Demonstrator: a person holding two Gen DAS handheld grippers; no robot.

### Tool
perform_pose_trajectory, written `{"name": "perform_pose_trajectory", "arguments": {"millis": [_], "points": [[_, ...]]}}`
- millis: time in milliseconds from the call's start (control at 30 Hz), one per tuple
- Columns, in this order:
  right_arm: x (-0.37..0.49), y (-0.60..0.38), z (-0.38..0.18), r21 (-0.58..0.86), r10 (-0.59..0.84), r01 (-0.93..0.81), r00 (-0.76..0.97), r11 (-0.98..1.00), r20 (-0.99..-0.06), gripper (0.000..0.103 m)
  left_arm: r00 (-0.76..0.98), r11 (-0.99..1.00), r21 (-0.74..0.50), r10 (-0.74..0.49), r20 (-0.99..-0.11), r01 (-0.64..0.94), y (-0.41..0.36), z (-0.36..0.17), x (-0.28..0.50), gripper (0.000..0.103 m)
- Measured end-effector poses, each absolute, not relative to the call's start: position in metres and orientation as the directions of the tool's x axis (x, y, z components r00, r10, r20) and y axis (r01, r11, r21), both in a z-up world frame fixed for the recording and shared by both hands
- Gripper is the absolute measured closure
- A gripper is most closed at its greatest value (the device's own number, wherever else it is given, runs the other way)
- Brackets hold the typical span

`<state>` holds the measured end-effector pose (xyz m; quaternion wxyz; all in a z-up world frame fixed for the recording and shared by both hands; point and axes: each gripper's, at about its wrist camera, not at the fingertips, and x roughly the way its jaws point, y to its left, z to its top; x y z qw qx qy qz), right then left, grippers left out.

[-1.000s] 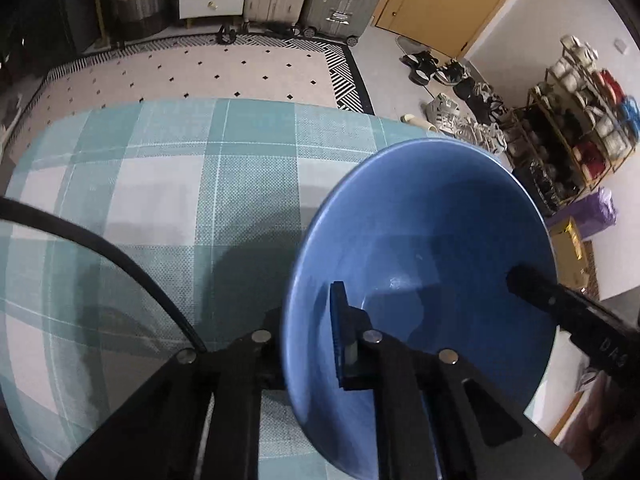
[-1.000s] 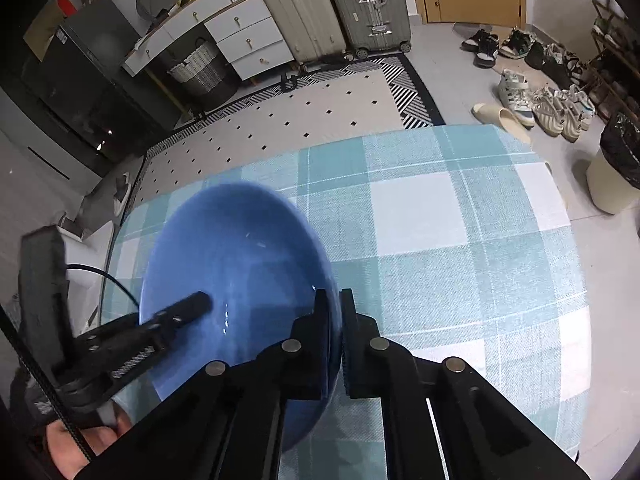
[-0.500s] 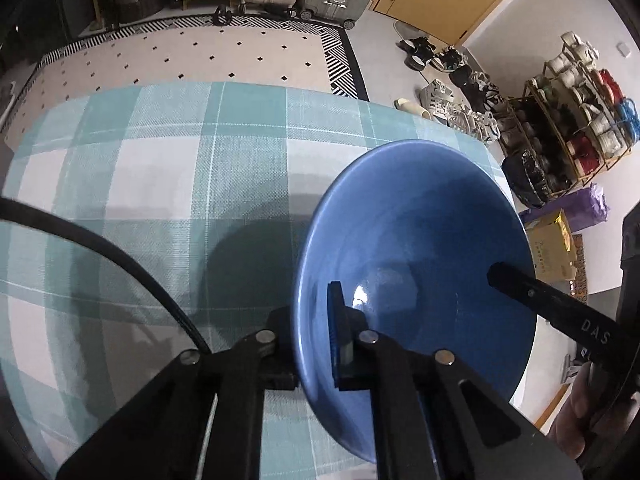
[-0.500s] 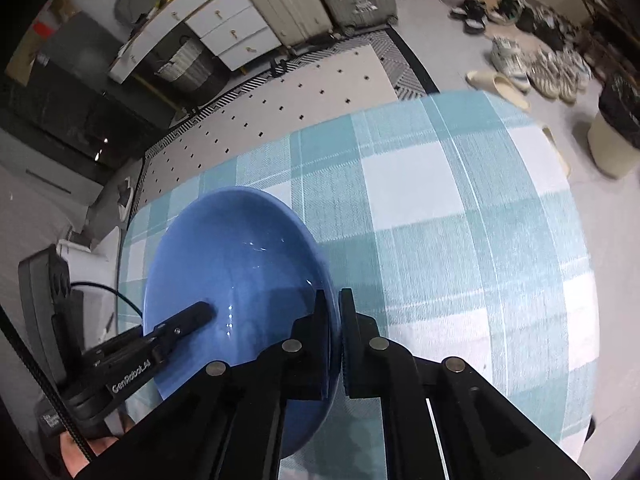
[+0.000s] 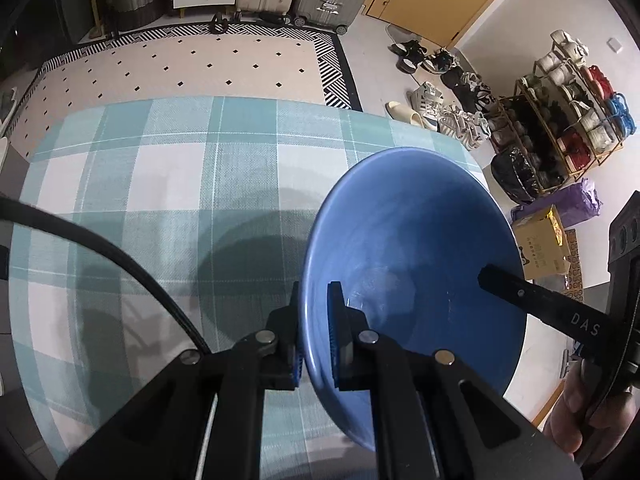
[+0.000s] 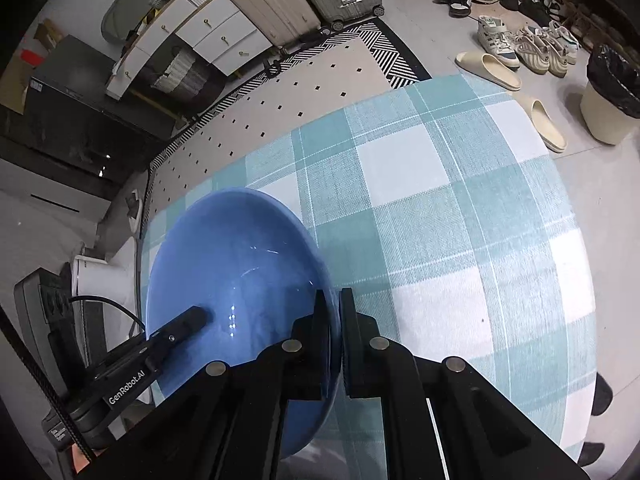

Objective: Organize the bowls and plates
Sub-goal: 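Close the left tool on the blue bowl rim while the right tool holds it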

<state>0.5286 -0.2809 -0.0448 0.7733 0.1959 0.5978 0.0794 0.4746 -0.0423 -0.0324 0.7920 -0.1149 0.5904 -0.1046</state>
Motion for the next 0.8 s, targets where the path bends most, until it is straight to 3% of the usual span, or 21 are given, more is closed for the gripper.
{"name": "perform_pose_trajectory", "arguments": {"millis": [800], "points": [[0.412,-0.283,0.046,0.424,0.371,0.082,0.354,0.902,-0.858,0.098,0.371,0.954,-0.293,-0.296,-0.88,0.068,-0.044,0.046,0.376,0.096]]}}
